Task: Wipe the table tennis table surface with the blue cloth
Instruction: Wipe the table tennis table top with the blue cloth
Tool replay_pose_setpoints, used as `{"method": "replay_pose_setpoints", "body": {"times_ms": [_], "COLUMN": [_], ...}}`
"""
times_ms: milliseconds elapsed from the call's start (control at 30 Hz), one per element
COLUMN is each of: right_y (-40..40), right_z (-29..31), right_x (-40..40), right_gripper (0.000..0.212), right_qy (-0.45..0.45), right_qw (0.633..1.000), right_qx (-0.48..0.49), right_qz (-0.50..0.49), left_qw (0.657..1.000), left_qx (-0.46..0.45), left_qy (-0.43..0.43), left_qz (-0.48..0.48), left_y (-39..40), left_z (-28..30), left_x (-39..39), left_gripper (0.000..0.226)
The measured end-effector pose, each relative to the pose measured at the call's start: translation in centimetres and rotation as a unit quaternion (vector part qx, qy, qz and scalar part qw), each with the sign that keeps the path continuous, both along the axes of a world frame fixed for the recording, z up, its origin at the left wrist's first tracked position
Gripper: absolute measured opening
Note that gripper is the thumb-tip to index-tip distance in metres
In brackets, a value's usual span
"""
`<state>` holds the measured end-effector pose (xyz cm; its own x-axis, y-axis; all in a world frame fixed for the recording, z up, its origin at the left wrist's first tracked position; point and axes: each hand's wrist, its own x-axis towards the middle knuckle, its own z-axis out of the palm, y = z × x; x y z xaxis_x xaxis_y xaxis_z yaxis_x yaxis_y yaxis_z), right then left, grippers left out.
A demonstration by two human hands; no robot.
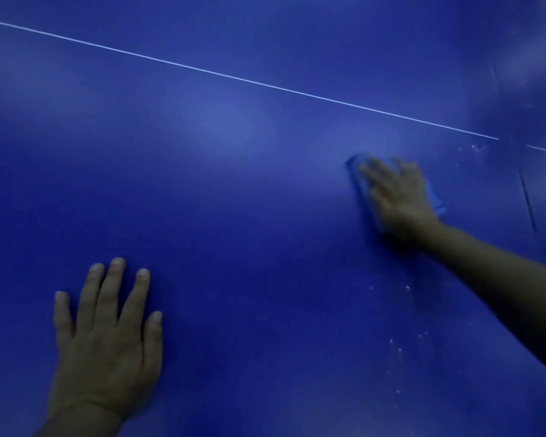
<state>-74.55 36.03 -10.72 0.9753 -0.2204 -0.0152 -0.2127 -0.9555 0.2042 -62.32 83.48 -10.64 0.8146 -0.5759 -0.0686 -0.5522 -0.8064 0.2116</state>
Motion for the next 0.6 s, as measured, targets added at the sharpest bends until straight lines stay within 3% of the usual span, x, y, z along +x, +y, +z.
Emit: {"method": "replay_pose_setpoints", "body": {"times_ms": [67, 133, 233, 300, 367, 433, 500, 600], "right_y": [-6.7, -8.2, -1.4, 6.1, 11.8, 11.6, 7.1, 1.8], "right_z": [-0.2, -0.3, -0.6, 0.6, 1.6, 1.9, 1.3, 1.1], "right_x": [2.2, 3.8, 3.0, -1.2, -6.9, -9.7, -7.8, -3.3], "right_gripper": [0.066, 0.062, 0.041, 0.044, 0.047, 0.048, 0.046, 0.047], "right_qy": [-0.003, -0.033, -0.108, -0.051, 0.036, 0.078, 0.045, -0.054], "right_qw": [0.992, 0.981, 0.994, 0.991, 0.964, 0.945, 0.964, 0.997], "right_qx": [-0.011, 0.022, 0.008, 0.047, 0.108, 0.107, 0.065, 0.059], "right_qz": [-0.127, -0.189, -0.032, 0.114, 0.240, 0.298, 0.255, 0.000], "left_qw": [1.000, 1.000, 1.000, 1.000, 1.000, 1.000, 1.000, 1.000], "left_qx": [-0.008, -0.014, -0.011, -0.008, -0.010, -0.003, 0.000, -0.005], "left_qy": [-0.008, -0.010, -0.004, 0.003, 0.005, 0.006, 0.001, 0.000], "left_qz": [0.001, -0.004, -0.006, -0.003, -0.004, -0.007, -0.008, -0.010], "left_y": [-0.2, -0.1, 0.0, 0.0, 0.0, 0.0, 0.1, 0.0], "left_z": [0.0, 0.0, 0.2, 0.3, 0.3, 0.2, 0.2, 0.1], "left_x": [0.0, 0.0, 0.2, 0.0, 0.0, 0.1, 0.1, -0.1], "left_gripper": [0.063, 0.063, 0.062, 0.062, 0.062, 0.063, 0.063, 0.064]}}
